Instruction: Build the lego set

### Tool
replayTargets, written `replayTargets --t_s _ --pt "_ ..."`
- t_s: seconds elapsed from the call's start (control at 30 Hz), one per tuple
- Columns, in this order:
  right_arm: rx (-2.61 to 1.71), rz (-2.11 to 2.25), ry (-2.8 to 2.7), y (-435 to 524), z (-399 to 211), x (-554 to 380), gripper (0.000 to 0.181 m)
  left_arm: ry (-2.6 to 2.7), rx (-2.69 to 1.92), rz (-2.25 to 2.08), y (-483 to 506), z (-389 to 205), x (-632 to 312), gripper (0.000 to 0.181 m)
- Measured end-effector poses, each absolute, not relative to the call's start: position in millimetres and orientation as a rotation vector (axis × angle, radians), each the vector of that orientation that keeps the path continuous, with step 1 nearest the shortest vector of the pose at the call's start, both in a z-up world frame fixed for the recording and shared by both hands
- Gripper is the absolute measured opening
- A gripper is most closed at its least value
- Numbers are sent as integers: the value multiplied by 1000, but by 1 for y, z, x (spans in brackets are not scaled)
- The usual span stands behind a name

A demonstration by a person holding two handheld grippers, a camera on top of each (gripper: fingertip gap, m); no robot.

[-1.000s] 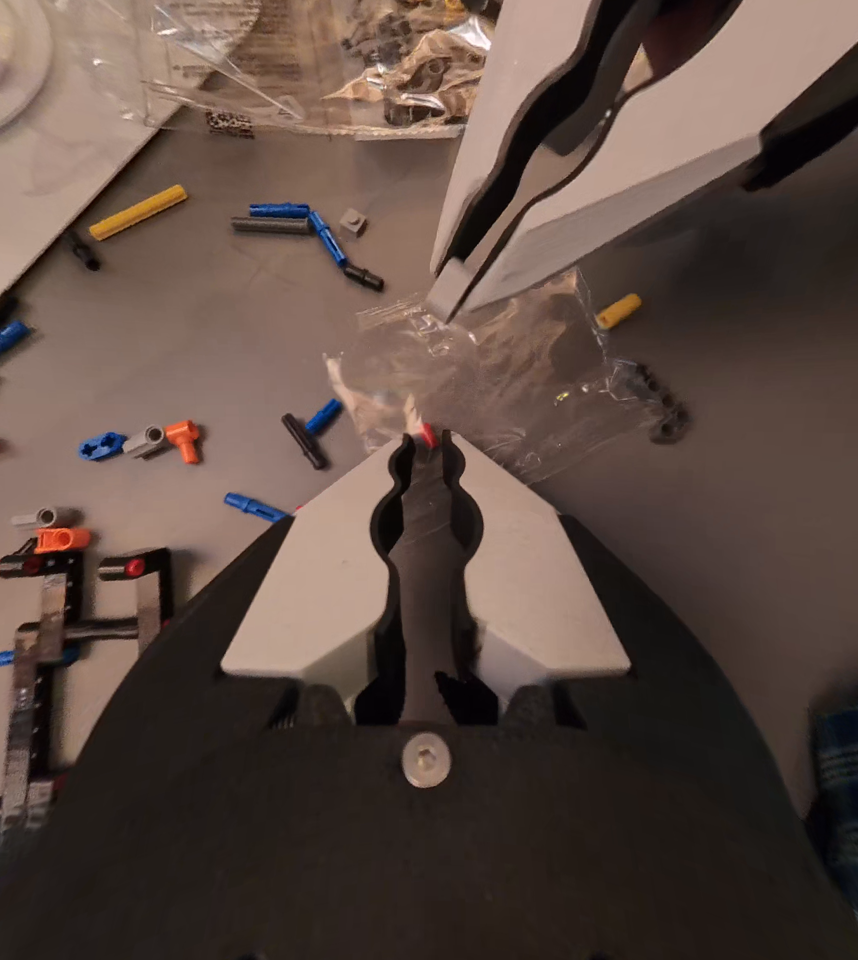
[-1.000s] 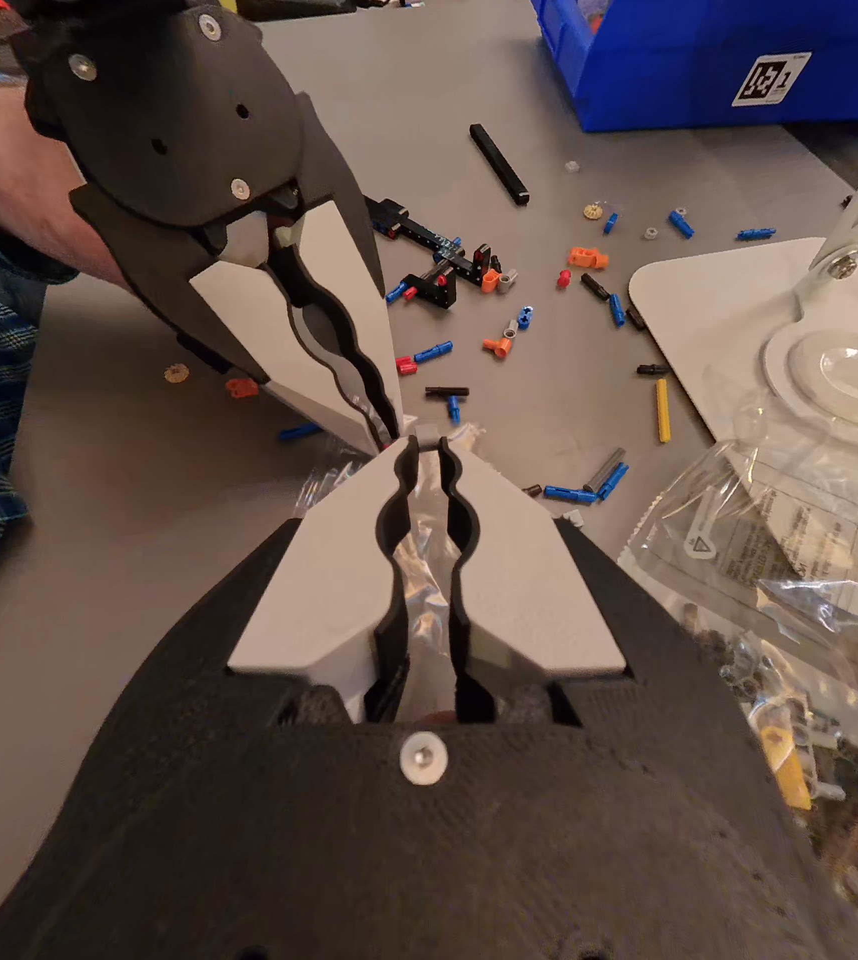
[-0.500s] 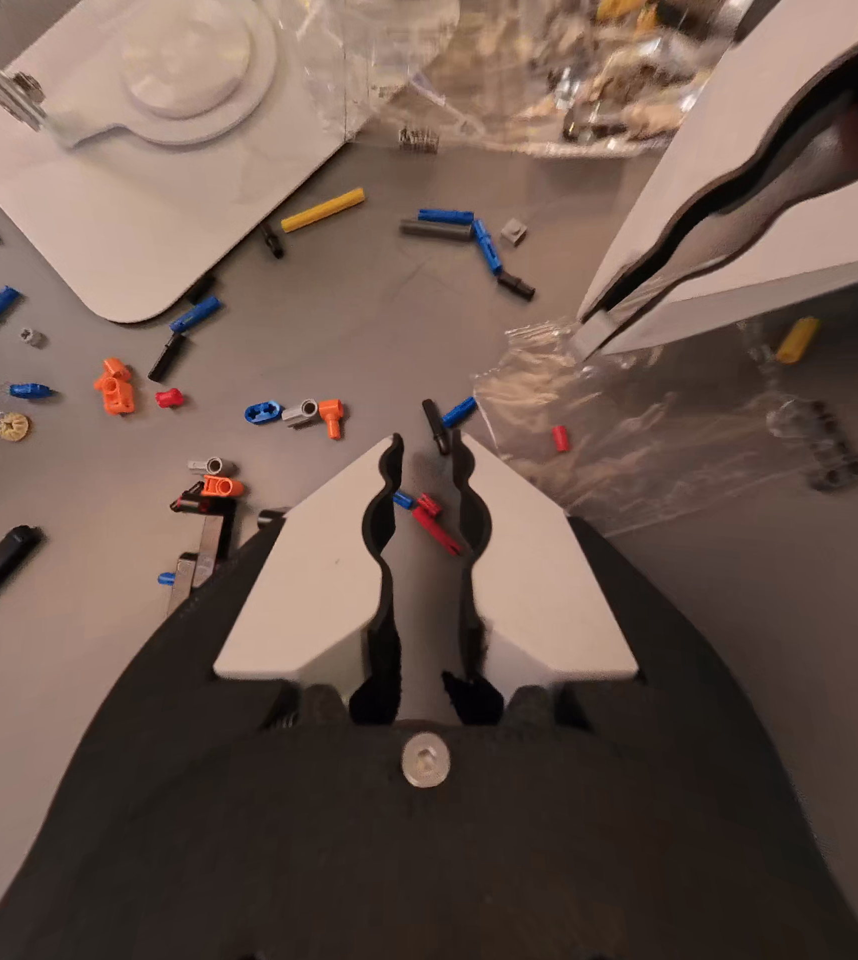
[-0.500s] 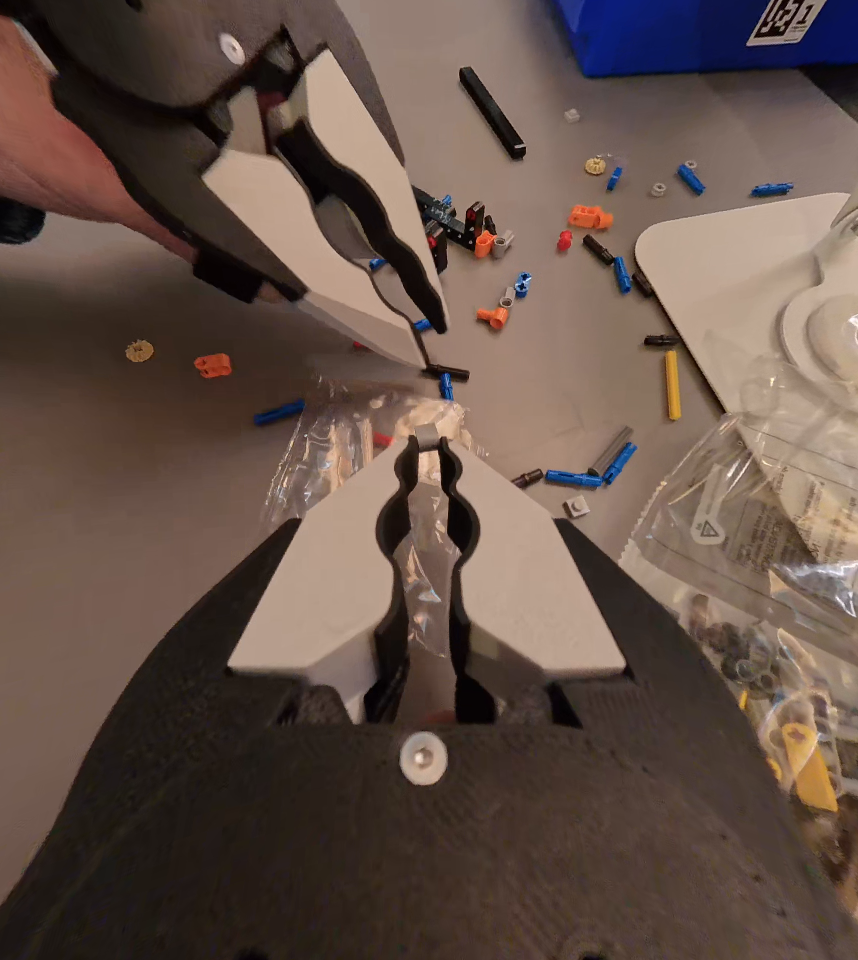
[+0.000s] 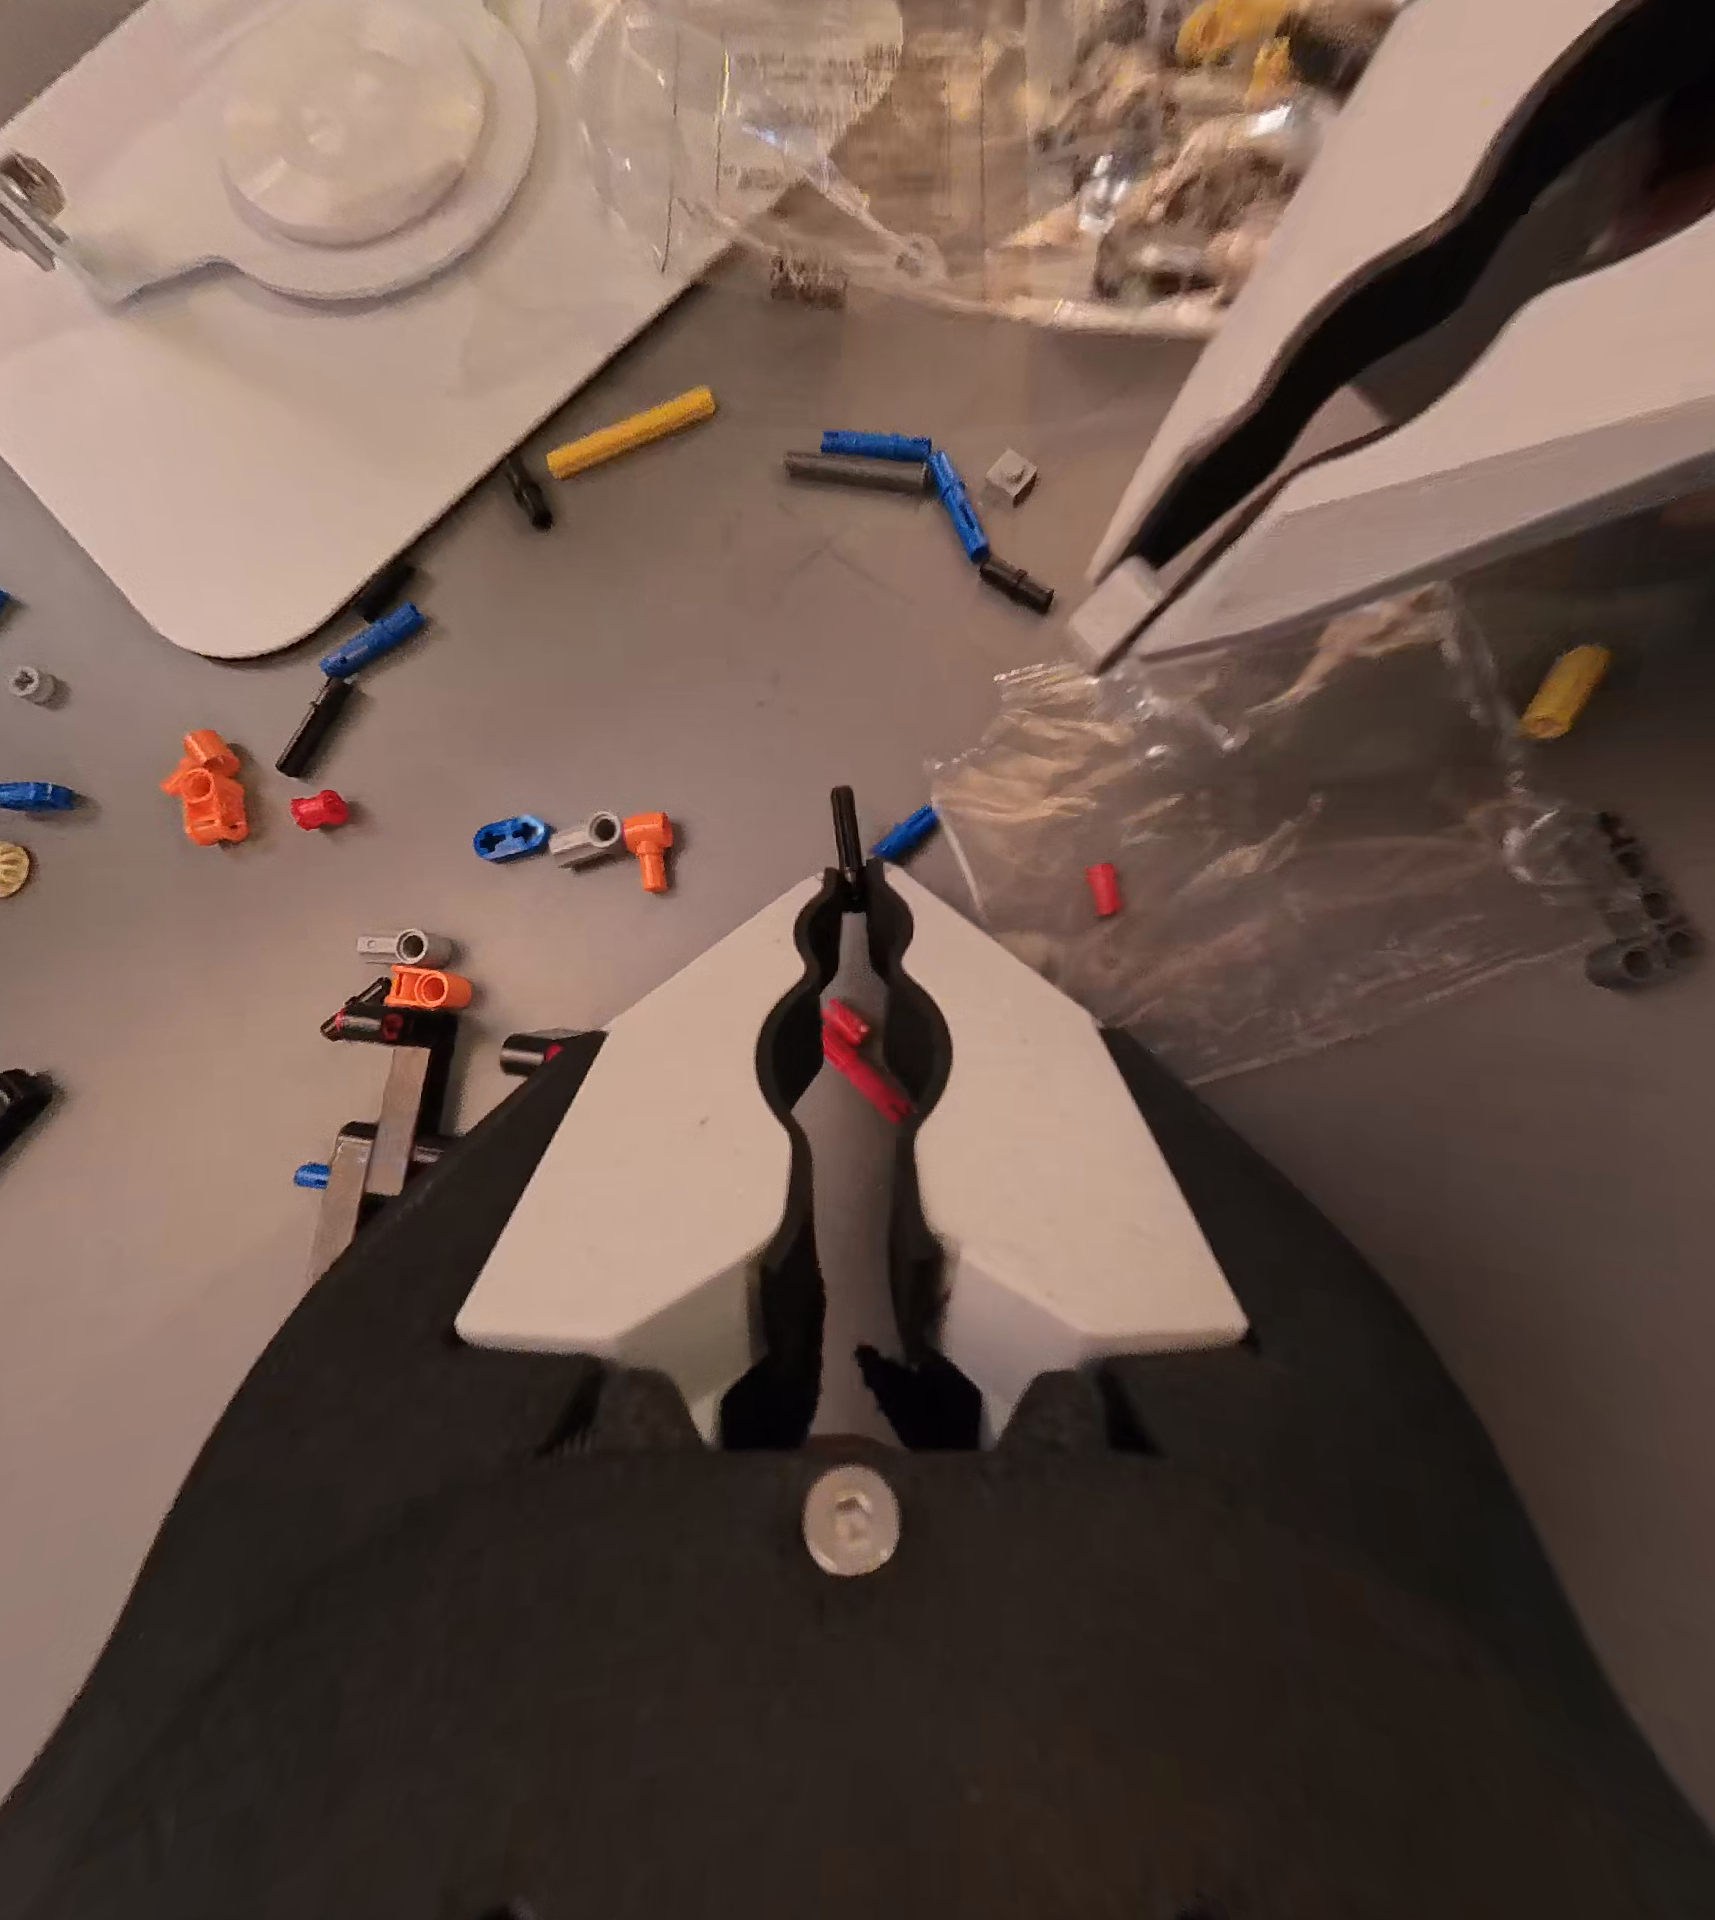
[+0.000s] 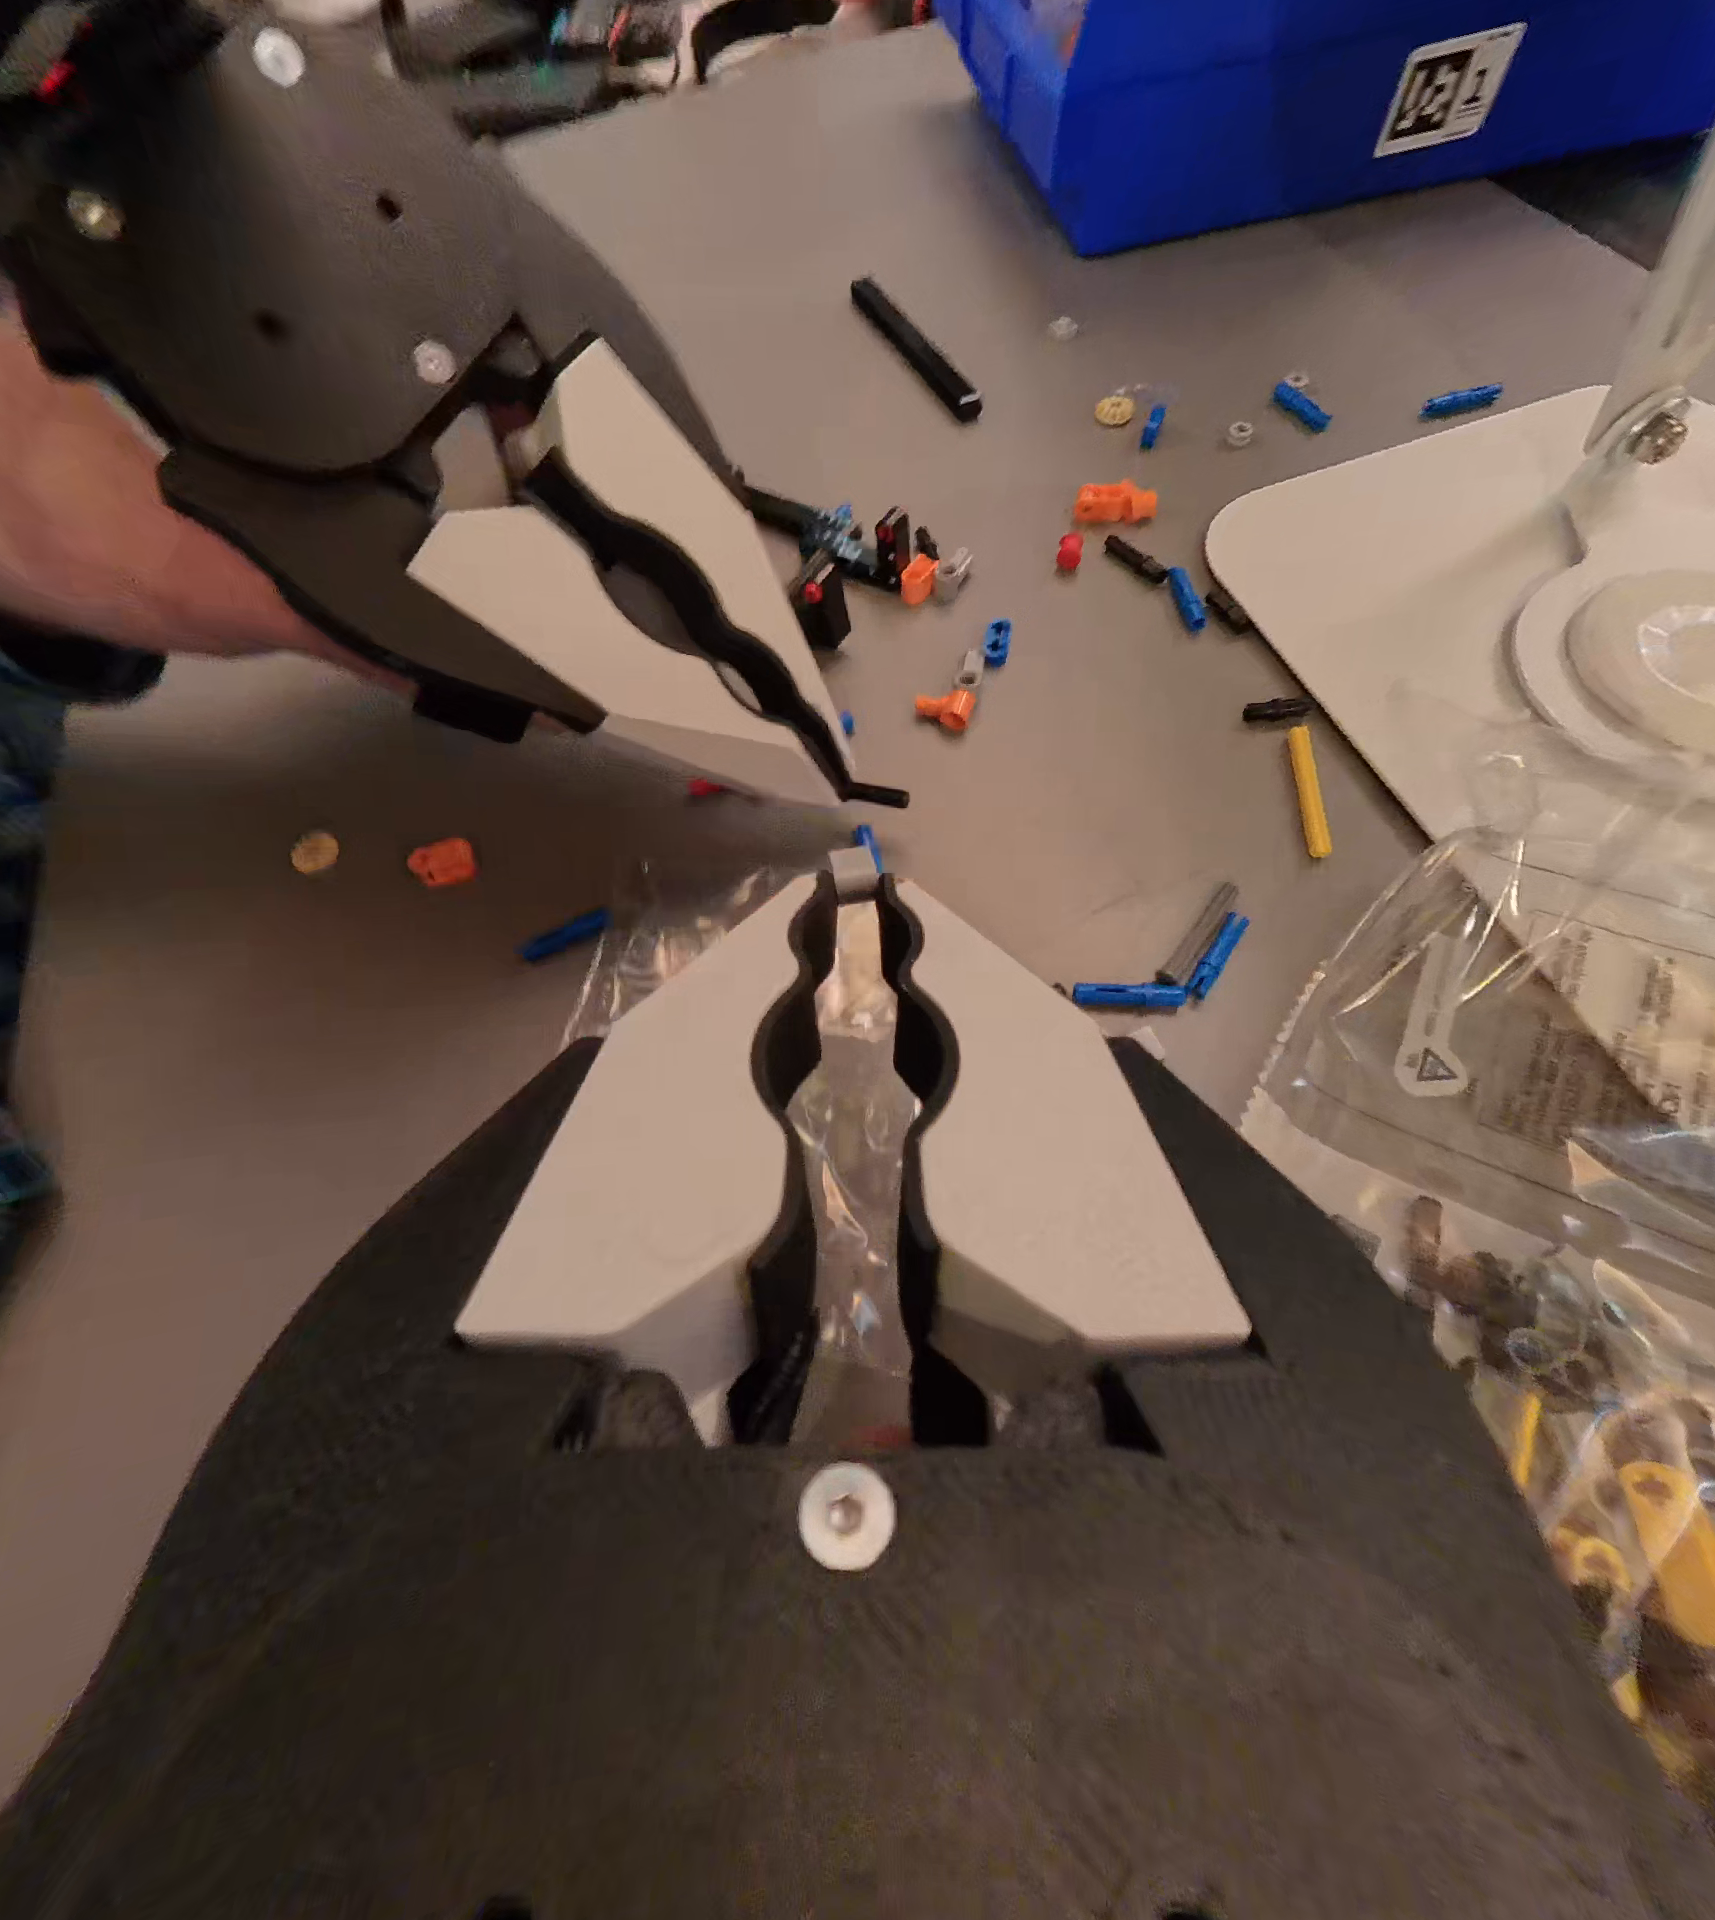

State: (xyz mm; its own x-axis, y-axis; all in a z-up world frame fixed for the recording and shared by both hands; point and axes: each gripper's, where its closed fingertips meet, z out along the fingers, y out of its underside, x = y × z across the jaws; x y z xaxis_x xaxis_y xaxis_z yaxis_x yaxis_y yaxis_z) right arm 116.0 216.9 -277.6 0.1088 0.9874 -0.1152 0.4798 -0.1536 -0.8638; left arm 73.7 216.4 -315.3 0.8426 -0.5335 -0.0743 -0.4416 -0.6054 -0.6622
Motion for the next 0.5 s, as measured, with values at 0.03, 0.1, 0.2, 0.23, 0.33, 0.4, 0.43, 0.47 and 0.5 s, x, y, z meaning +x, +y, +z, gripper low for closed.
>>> replayTargets --t_s 0.03,0.1,0.2,0.23,0.33,0.4,0.43,0.47,0.5 --pt "-1741 1000 -1398 220 -274 115 6 684 -2299 -218 216 -309 77 2" --pt "-1762 1058 -1325 225 -268 113 5 631 -2259 -297 216 -293 82 1" --pt "-1757 1089 -1253 230 -260 109 5 584 -2206 -398 215 -272 91 2" --pt "-1751 1079 -1236 233 -258 108 5 570 -2198 -430 215 -268 94 1" --pt "-1733 1067 -1194 237 -253 107 6 534 -2185 -508 215 -262 99 1" --pt "-1726 1066 -1177 238 -251 106 5 506 -2177 -554 215 -261 103 1" --pt "-1724 1065 -1174 238 -250 106 5 492 -2176 -571 215 -260 104 1" --pt "-1720 1065 -1171 238 -250 105 5 486 -2179 -579 216 -261 104 1" --pt "-1719 1064 -1167 238 -249 105 5 479 -2171 -583 217 -260 105 1"
